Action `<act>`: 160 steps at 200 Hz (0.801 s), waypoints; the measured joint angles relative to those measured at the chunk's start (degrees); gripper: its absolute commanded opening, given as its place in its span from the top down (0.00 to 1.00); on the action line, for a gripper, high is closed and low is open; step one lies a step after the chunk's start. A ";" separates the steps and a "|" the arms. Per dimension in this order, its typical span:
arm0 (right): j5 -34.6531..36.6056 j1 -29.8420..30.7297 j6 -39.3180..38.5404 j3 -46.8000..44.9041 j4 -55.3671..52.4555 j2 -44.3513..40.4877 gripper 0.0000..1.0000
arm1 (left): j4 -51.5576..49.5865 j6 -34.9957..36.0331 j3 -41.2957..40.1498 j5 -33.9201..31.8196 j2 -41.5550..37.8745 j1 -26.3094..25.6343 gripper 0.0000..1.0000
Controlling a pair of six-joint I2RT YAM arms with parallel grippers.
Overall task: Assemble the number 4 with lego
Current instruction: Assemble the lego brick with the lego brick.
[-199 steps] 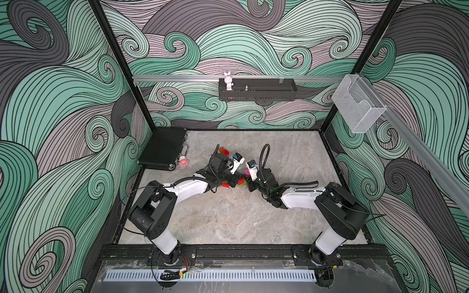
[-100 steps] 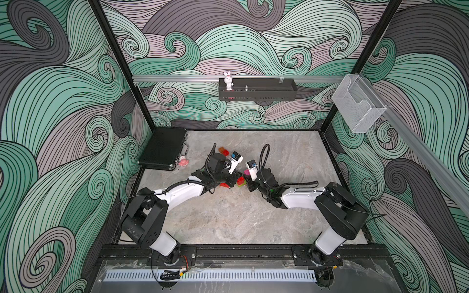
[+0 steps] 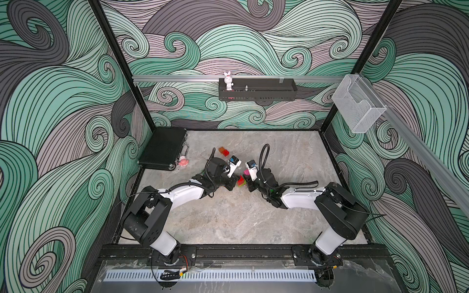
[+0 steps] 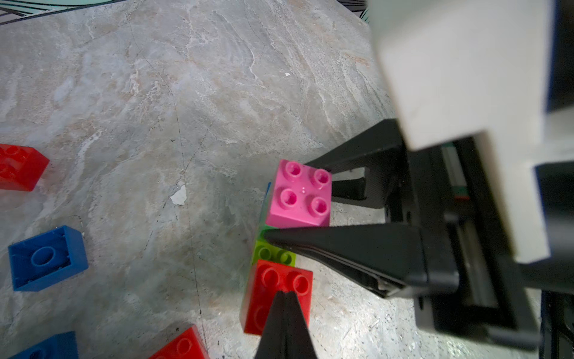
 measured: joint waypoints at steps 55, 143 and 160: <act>0.17 0.00 0.22 0.00 -0.02 0.07 1.00 | -4.63 -0.44 0.85 -0.28 -2.58 0.00 0.46; 0.33 0.00 1.42 -0.59 0.52 0.39 1.00 | 0.39 -1.05 -8.46 -3.41 -8.33 0.00 0.27; 0.35 0.00 1.97 -0.50 0.61 0.61 1.00 | 3.21 0.76 -10.88 -2.47 -7.72 0.00 0.28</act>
